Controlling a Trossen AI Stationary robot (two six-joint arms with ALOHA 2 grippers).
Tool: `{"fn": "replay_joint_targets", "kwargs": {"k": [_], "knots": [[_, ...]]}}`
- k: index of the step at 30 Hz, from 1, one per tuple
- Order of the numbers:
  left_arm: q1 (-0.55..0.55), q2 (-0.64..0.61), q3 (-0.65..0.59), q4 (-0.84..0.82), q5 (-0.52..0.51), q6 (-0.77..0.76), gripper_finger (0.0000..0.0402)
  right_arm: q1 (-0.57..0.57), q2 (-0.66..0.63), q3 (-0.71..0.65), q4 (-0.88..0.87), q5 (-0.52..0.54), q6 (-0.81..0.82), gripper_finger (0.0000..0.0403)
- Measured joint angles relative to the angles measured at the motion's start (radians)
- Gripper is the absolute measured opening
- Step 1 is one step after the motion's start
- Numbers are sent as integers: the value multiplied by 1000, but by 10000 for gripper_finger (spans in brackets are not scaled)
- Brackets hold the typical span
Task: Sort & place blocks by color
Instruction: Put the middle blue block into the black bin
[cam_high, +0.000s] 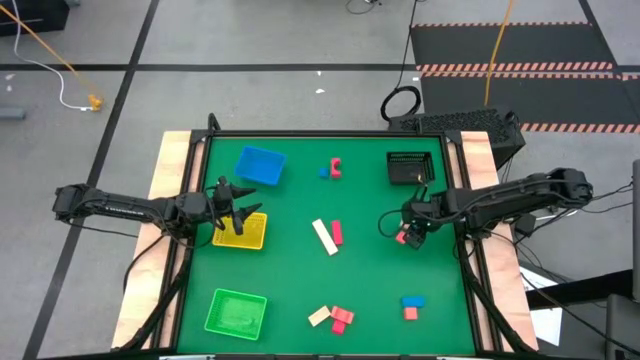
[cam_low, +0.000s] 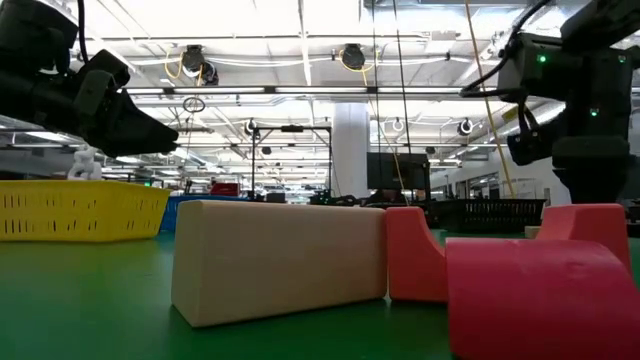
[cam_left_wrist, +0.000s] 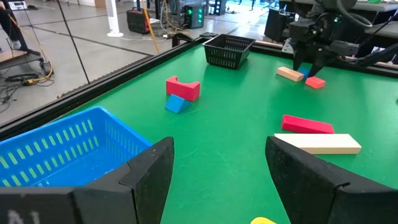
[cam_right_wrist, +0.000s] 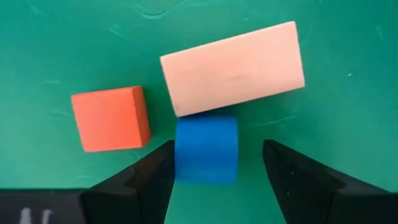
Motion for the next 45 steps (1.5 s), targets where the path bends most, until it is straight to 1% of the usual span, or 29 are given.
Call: {"fn": "replay_joint_targets", "kwargs": {"k": [2, 4, 6, 10, 15, 21, 24, 29, 36, 42, 45], "knots": [[0, 0, 0, 0, 0, 0, 253, 0, -2, -14, 18, 5, 4, 223], [0, 0, 0, 0, 0, 0, 253, 0, -3, -32, 33, 10, 22, 207], [0, 0, 0, 0, 0, 0, 253, 0, -4, -43, 36, 14, 42, 181], [0, 0, 0, 0, 0, 0, 253, 0, -3, -52, 29, 9, 66, 114], [0, 0, 0, 0, 0, 0, 253, -1, -15, -52, 29, -9, 70, 113], [0, 0, 0, 0, 0, 0, 253, 1, -82, 1, 4, -26, 54, 113], [0, 0, 0, 0, 0, 0, 253, -1, -133, 38, 48, 56, 16, 113], [0, 0, 0, 0, 0, 0, 253, -29, -198, 46, 168, 223, -64, 113], [0, 0, 0, 0, 0, 0, 253, -159, -211, 46, 233, 454, -196, 113], [0, 0, 0, 0, 0, 0, 253, -299, -209, 46, 254, 569, -247, 113], [0, 0, 0, 0, 0, 0, 253, -359, -206, 46, 268, 574, -250, 113]]}}
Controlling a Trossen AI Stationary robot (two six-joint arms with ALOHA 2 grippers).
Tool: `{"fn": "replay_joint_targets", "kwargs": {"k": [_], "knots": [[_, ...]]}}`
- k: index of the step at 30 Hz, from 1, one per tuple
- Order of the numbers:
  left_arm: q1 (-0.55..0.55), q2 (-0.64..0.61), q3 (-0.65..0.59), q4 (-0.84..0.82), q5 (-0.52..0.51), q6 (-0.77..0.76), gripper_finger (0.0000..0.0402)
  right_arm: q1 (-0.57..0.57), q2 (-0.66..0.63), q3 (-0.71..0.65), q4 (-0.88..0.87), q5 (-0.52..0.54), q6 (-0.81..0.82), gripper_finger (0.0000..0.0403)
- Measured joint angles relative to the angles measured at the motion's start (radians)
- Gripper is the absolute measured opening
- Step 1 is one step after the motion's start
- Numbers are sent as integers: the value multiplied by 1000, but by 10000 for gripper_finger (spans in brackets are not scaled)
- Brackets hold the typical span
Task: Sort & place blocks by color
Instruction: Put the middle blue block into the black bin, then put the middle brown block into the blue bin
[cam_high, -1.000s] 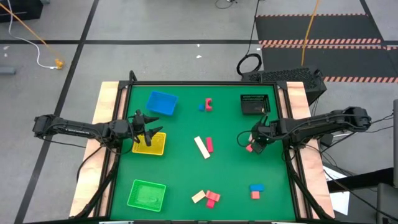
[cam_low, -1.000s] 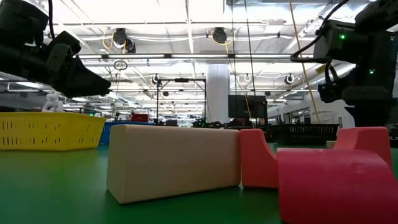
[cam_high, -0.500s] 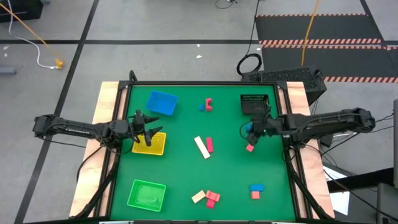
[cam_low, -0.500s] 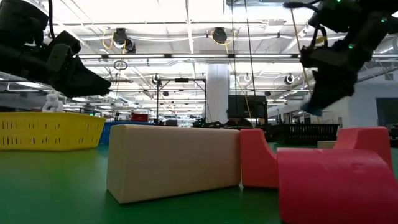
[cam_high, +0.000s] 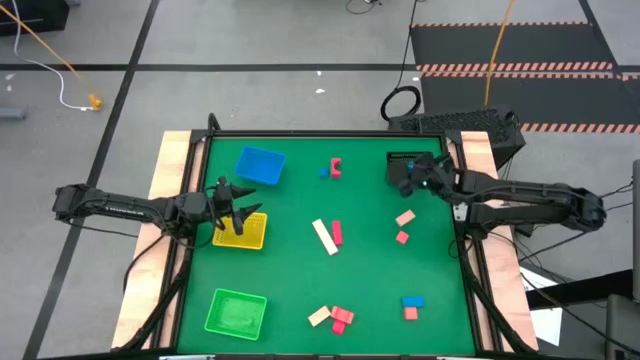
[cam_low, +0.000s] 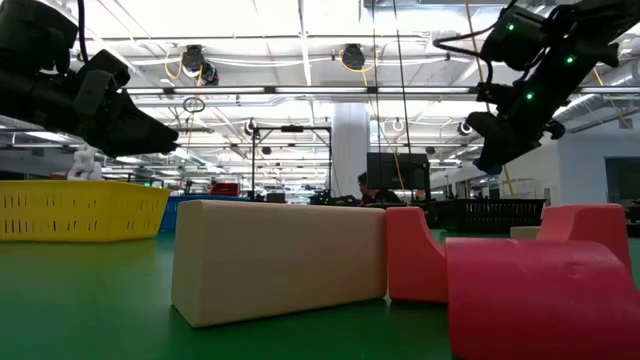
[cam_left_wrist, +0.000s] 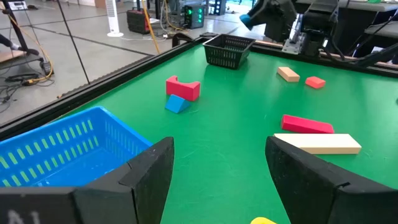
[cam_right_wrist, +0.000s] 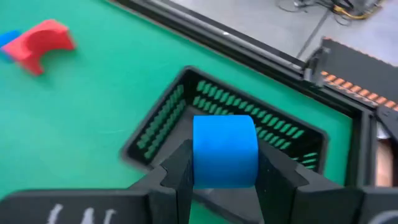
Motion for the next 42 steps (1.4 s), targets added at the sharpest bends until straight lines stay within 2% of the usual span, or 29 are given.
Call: {"fn": "replay_joint_targets", "kwargs": {"k": [7, 13, 18, 27, 32, 36, 40, 42], "knots": [[0, 0, 0, 0, 0, 1, 253, -82, 0, 0, 7, -1, -29, 121], [1, 0, 0, 10, -2, 65, 253, -102, 0, 0, 21, -3, -29, 223], [1, 0, 0, 55, -6, 9, 253, -102, 0, 0, 65, -7, -51, 260], [1, 0, 0, 178, -7, -34, 253, -102, 0, 0, 161, -136, -56, 265], [4, 0, 0, 235, -18, -25, 253, -102, 0, 0, 188, -145, -38, 266], [4, 0, 0, 353, -25, 18, 253, -102, 0, 0, 216, -152, -20, 266], [4, 0, 1, 483, -25, 54, 253, -101, 0, 0, 282, -198, -1, 266], [4, 0, 8, 466, -20, 46, 253, -100, 0, 0, 323, -234, 13, 266]]}}
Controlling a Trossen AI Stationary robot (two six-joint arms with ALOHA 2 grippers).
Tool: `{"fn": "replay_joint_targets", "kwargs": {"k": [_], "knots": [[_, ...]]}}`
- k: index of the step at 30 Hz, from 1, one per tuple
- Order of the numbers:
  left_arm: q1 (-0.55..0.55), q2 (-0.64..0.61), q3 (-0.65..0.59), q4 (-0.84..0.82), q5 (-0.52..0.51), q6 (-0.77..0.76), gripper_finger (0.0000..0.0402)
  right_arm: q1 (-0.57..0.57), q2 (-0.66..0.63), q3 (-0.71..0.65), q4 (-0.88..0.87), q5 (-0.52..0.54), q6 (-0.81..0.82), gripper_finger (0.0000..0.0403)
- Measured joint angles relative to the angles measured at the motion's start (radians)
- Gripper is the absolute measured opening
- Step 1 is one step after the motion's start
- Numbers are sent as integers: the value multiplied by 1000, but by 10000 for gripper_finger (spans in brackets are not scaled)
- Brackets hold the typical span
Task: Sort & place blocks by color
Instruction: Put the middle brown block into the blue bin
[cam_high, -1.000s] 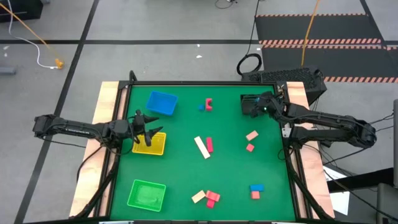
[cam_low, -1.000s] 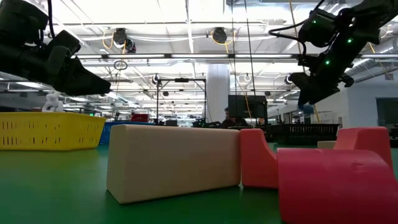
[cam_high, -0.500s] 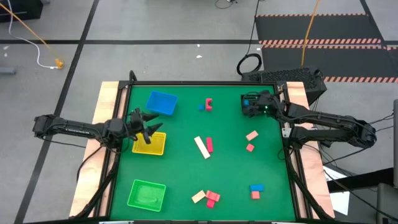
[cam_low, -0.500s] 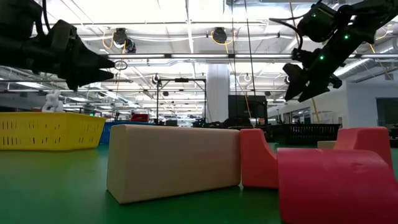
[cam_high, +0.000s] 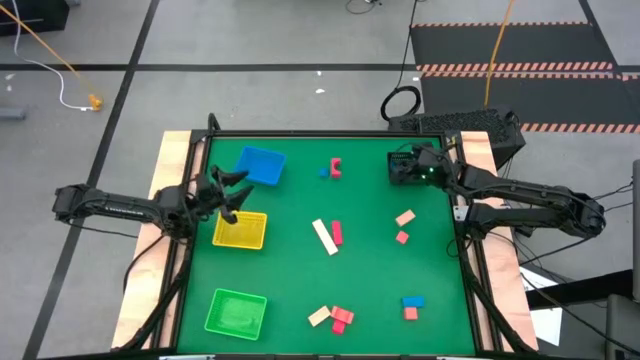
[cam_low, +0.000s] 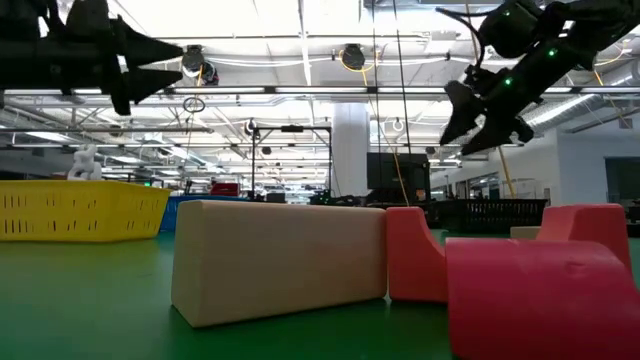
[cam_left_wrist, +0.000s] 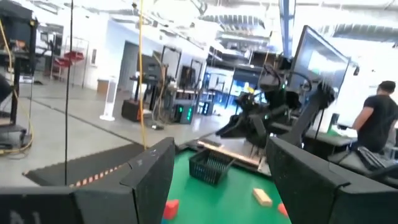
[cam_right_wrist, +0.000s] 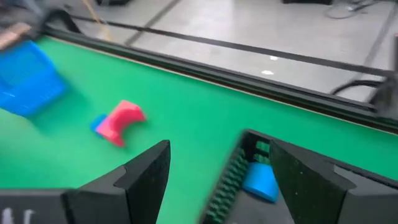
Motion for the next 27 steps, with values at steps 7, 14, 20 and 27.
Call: {"fn": "replay_joint_targets", "kwargs": {"k": [7, 14, 20, 27], "knots": [[0, 101, 60, -34, 26, -46, 253, 7, 0, 0, 136, -114, 46, 267], [0, 307, 202, -118, 83, 1, 253, 89, 0, 0, 232, -113, 55, 267], [8, 494, 333, -261, 110, 81, 253, 185, 1, 0, 265, -113, 85, 267], [48, 673, 430, -284, 296, 229, 253, 309, 92, 1, 332, -112, 132, 267]]}}
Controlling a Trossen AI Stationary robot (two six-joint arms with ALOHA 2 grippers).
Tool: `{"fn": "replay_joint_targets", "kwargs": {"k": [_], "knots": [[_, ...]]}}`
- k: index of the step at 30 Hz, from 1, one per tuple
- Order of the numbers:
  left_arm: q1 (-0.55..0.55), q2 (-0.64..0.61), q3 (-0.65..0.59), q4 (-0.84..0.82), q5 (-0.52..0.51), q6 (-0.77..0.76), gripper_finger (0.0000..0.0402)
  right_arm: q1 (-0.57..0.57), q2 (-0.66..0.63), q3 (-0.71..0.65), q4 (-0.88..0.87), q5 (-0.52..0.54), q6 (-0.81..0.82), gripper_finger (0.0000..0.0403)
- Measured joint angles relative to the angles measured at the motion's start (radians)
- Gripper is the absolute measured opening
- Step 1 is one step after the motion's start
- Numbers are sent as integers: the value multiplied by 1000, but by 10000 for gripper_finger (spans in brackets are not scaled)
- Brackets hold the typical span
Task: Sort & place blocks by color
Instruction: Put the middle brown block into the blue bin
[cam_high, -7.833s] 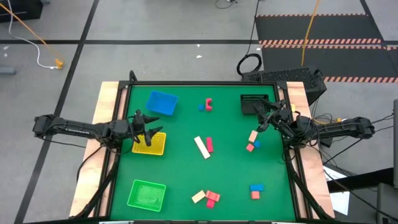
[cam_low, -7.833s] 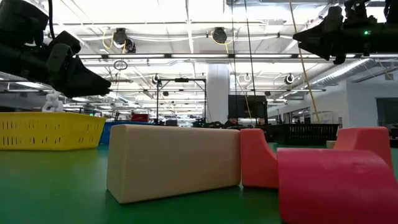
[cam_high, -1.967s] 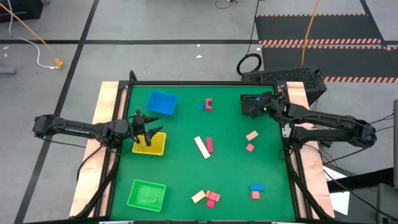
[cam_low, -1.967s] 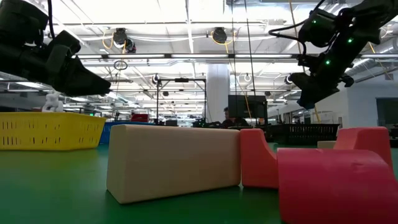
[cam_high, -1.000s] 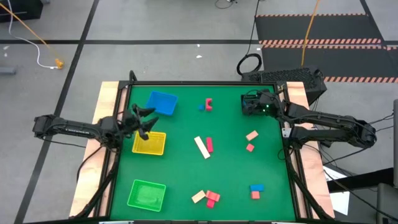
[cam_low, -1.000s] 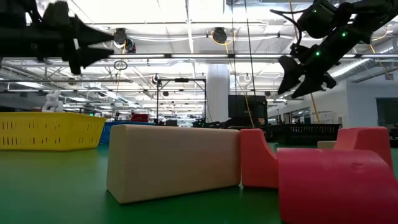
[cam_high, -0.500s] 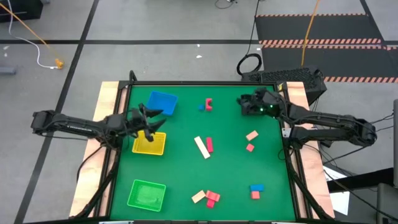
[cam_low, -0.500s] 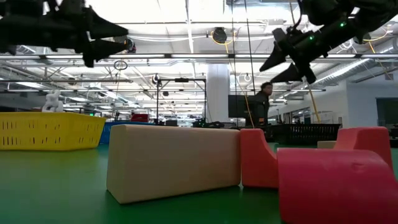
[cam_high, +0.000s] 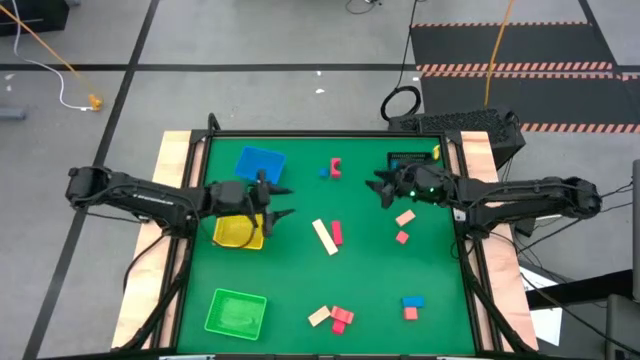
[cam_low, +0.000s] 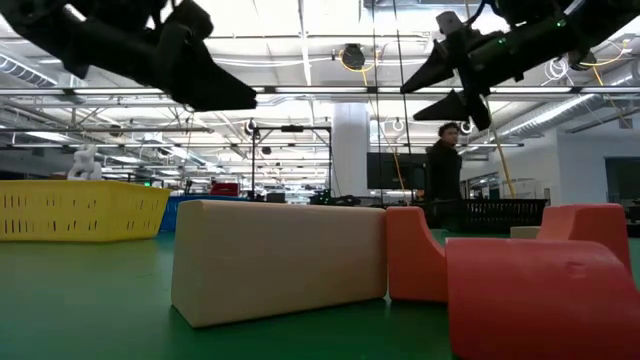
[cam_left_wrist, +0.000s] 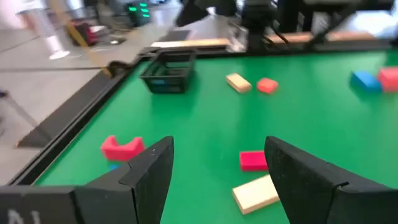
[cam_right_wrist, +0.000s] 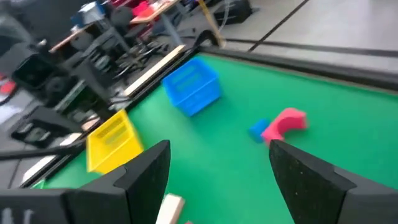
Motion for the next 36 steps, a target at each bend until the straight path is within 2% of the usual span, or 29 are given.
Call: {"fn": "replay_joint_targets", "kwargs": {"k": [4, 7, 10, 17, 28, 36], "knots": [[29, 61, 39, 0, 131, 110, 253, 50, 81, 0, 42, 0, 25, 267], [55, 101, 63, 0, 245, 131, 253, 75, 134, 0, 48, 0, 49, 267], [73, 155, 86, 0, 316, 134, 253, 94, 177, 0, 50, 0, 71, 267], [76, 341, 142, 1, 336, 154, 253, 133, 235, 0, 119, 1, 69, 267], [80, 611, 282, 0, 337, 250, 253, 150, 236, 0, 132, 0, 60, 267], [81, 677, 333, -50, 411, 276, 253, 149, 236, 0, 131, -1, 60, 267]]}}
